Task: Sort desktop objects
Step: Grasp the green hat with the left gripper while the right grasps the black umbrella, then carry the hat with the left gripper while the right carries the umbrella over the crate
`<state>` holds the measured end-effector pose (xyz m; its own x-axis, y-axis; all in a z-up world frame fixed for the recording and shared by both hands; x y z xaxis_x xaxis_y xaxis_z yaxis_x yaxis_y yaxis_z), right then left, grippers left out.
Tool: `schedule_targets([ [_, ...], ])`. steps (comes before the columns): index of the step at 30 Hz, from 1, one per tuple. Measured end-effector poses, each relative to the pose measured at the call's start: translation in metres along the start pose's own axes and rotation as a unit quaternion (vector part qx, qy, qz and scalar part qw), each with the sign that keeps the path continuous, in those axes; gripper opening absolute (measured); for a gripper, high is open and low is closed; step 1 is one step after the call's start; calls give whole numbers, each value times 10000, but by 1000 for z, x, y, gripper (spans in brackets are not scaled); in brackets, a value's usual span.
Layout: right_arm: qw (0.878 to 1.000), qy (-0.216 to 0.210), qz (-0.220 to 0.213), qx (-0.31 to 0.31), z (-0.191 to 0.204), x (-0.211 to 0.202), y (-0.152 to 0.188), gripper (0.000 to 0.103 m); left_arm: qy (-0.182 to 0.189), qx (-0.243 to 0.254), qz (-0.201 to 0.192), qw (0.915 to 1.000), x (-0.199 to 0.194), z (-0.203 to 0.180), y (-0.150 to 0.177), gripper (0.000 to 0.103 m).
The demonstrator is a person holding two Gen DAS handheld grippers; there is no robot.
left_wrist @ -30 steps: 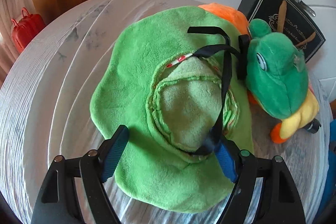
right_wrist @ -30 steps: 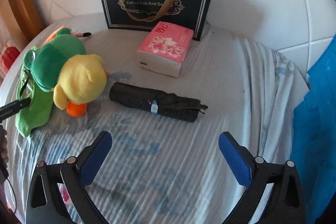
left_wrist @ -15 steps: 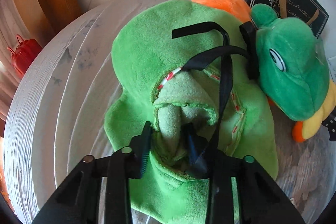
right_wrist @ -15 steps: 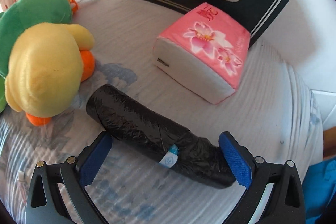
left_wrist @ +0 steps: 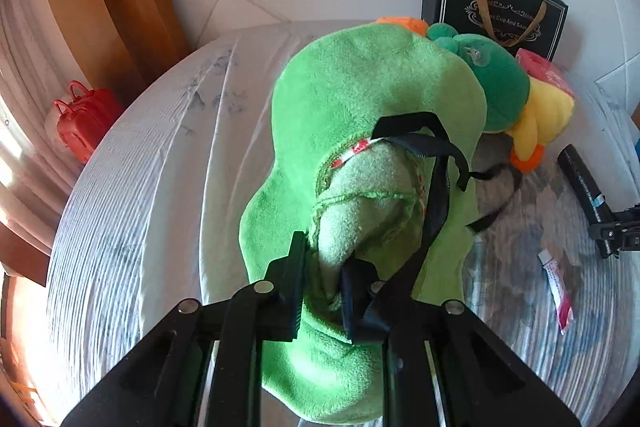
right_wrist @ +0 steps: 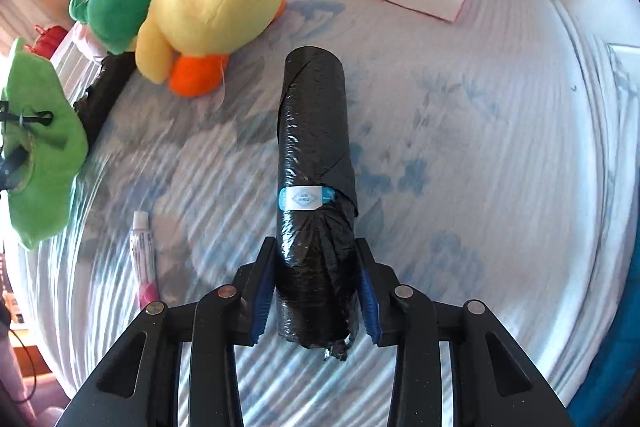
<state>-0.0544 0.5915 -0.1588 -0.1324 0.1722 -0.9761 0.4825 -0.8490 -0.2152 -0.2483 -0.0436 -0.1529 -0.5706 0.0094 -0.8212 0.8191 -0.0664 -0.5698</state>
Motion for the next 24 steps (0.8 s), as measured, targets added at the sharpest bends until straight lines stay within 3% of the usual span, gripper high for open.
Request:
schedule_targets([
  [1, 10000, 3, -14, 64, 0, 0, 0, 62, 17, -41, -48, 10000, -3, -1, 0, 15],
  [2, 9999, 34, -44, 113, -1, 0, -2, 68, 49, -63, -82, 9999, -5, -2, -2, 15],
  [5, 9994, 194, -220, 157, -1, 0, -13, 72, 153, -35, -143, 9998, -7, -11, -5, 15],
  [7, 9993, 221, -229, 176, 0, 6, -21, 66, 197, 15, -150, 9997, -9, -20, -6, 15],
  [8, 9990, 318, -279, 113, 3, 5, -23, 55, 236, 27, -162, 9996, -10, -24, -6, 15],
  [9, 9988, 355, -340, 25, 7, 3, -25, 36, 284, 60, -184, 9994, -12, -31, -7, 15],
  [15, 9973, 78, -702, 196, 12, -39, -5, 35, 443, 249, -453, 9977, -41, -56, -5, 15],
  [19, 9937, -128, -1116, -2, 11, -97, 28, 35, 635, 258, -685, 9953, -78, -65, 3, 15],
  [24, 9847, -91, -1738, 66, 31, -162, 67, 35, 806, 369, -1111, 9898, -132, -79, 12, 15],
])
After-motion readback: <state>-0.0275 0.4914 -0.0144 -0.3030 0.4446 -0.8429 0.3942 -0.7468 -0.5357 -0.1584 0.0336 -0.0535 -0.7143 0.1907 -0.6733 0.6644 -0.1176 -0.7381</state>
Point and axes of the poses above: each gripper's, at about its wrist camera, not at the fingertips, and x roughly the way its jaws point, z to its left, y to its underside, the point moved 1 cm from there along x, roughly the way its jaws point, and after that the axes turned 2 degrees about y, right-handed, at the moved point
